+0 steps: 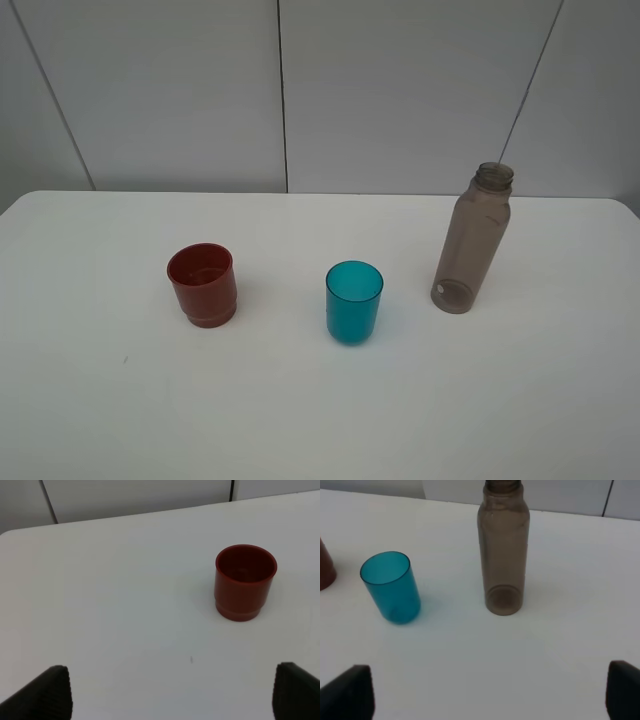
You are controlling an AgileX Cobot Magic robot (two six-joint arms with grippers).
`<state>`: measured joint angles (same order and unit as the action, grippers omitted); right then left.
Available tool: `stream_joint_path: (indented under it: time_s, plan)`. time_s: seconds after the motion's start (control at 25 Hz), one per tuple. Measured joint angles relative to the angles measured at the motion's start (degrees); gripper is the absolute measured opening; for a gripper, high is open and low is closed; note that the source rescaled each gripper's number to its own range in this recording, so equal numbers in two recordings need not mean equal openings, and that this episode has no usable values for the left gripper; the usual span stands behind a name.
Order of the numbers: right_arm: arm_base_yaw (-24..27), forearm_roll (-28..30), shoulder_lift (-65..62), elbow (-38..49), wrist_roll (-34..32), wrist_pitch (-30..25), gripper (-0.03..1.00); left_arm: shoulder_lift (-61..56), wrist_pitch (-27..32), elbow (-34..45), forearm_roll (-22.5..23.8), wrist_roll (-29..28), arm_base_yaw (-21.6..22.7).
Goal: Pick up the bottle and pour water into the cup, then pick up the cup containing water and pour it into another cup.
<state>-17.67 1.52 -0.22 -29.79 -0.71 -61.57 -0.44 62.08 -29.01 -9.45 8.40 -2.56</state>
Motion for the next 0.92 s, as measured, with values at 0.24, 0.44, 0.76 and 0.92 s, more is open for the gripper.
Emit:
stream_joint_path:
  time_s: [0.24, 0.44, 0.76, 0.92]
  plan:
    - [0.0, 0.4, 0.0, 0.0, -0.4, 0.0, 0.99, 0.0, 0.0, 0.0, 0.0, 0.0, 0.0]
    - [0.0, -0.1, 0.0, 0.0, 0.1, 0.0, 1.00, 0.0, 0.0, 0.0, 0.0, 0.0, 0.0]
    - [0.0, -0.1, 0.0, 0.0, 0.3, 0.0, 1.00, 0.0, 0.0, 0.0, 0.0, 0.0, 0.0]
    - [0.0, -0.1, 0.0, 0.0, 0.3, 0.0, 1.00, 0.0, 0.0, 0.0, 0.0, 0.0, 0.0]
